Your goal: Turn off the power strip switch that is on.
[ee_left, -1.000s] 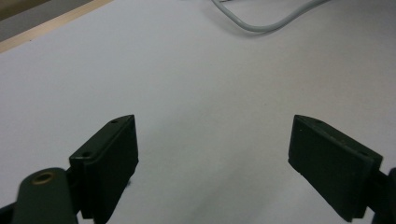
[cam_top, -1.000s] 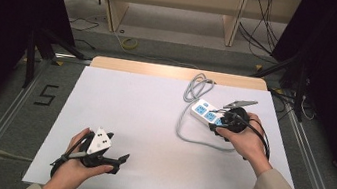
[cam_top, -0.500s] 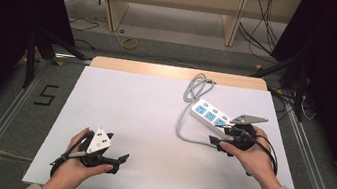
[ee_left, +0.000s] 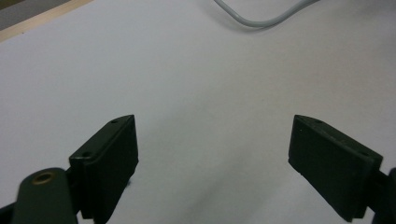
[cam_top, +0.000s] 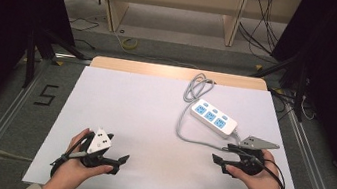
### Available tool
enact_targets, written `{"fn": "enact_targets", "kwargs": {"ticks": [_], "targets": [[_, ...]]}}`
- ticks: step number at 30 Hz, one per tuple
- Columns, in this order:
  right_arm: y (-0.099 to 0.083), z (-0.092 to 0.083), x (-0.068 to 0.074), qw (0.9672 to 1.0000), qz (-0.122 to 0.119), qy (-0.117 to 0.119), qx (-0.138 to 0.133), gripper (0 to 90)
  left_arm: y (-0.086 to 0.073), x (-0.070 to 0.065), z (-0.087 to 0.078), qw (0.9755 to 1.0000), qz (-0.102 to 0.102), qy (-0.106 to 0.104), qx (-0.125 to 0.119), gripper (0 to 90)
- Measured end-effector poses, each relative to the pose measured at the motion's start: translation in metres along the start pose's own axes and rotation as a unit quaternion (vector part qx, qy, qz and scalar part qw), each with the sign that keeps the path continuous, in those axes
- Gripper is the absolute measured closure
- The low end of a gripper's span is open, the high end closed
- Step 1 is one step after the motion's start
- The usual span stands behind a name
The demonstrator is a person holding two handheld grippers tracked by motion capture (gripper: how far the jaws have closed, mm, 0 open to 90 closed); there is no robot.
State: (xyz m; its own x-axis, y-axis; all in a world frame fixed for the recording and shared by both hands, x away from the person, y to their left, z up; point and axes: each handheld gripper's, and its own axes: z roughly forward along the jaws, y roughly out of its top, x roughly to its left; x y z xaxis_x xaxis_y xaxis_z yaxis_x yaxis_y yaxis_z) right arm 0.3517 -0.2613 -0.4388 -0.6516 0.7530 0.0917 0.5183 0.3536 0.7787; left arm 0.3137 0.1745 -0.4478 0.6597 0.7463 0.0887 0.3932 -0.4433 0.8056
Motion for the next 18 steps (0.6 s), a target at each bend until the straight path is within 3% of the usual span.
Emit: {"fn": "enact_targets", "kwargs": {"ticks": [7, 18], "targets": [[-0.011, -0.009, 0.004, 1.0000, 0.001, -0.003, -0.009, 27.8, 0.000, -0.001, 0.000, 1.0000, -0.002, -0.001, -0.001, 15.6], [-0.017, -0.009, 0.007, 1.0000, -0.005, 0.000, -0.006, 26.3, 0.001, -0.004, 0.000, 1.0000, 0.002, -0.006, 0.000, 15.5]]}}
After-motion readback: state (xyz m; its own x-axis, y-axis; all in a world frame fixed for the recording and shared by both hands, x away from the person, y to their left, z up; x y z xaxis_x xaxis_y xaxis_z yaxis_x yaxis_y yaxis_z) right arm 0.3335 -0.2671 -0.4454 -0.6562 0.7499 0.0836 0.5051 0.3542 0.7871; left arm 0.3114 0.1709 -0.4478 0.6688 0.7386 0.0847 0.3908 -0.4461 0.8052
